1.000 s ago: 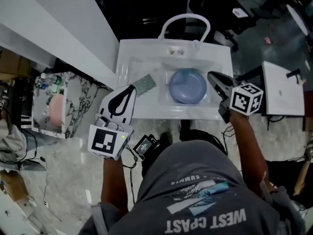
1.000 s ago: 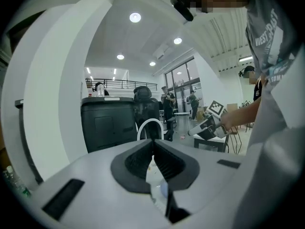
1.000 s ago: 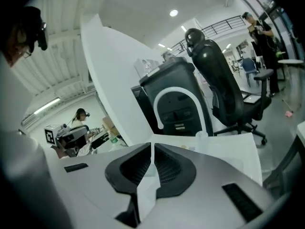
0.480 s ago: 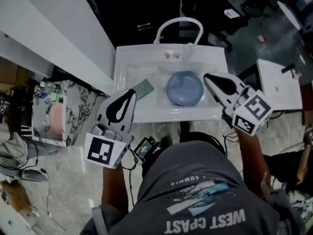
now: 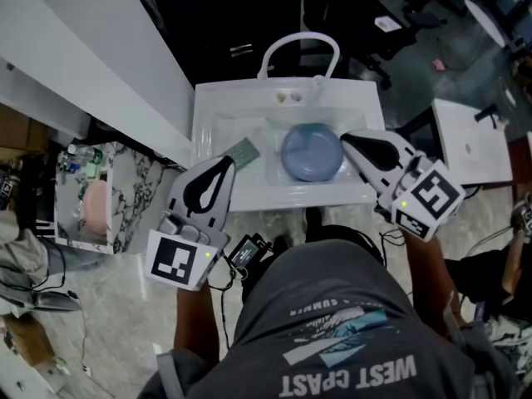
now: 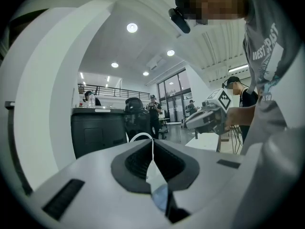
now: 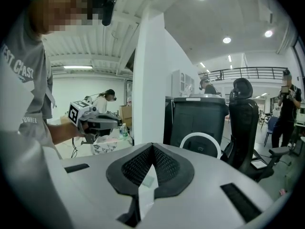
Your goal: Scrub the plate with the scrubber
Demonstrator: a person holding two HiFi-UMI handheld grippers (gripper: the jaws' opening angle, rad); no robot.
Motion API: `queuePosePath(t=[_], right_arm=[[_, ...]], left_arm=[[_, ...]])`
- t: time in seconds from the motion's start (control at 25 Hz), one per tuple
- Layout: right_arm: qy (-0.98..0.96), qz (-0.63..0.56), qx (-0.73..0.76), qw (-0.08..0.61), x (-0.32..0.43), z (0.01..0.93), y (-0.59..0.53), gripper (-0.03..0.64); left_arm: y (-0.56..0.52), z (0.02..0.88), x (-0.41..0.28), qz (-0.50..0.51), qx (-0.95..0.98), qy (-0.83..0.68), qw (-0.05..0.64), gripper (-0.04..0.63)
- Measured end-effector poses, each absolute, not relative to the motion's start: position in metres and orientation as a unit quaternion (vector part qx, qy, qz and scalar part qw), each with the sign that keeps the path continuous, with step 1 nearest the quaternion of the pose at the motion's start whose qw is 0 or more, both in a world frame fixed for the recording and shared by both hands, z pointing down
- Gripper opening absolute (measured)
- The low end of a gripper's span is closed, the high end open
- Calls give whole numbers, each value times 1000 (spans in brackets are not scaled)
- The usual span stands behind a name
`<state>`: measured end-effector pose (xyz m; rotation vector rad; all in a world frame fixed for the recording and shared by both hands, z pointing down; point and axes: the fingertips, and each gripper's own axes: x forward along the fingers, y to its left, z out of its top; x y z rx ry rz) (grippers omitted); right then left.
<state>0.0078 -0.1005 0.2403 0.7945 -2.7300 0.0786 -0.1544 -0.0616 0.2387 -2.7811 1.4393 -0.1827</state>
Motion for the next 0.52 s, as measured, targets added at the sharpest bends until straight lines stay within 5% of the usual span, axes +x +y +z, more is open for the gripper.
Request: queuePosePath(t=[0.52], right_arm=[[-949, 29, 278, 147, 10, 237, -88, 29]], left_arm=[[-47, 239, -151, -58, -887, 457, 2, 12]])
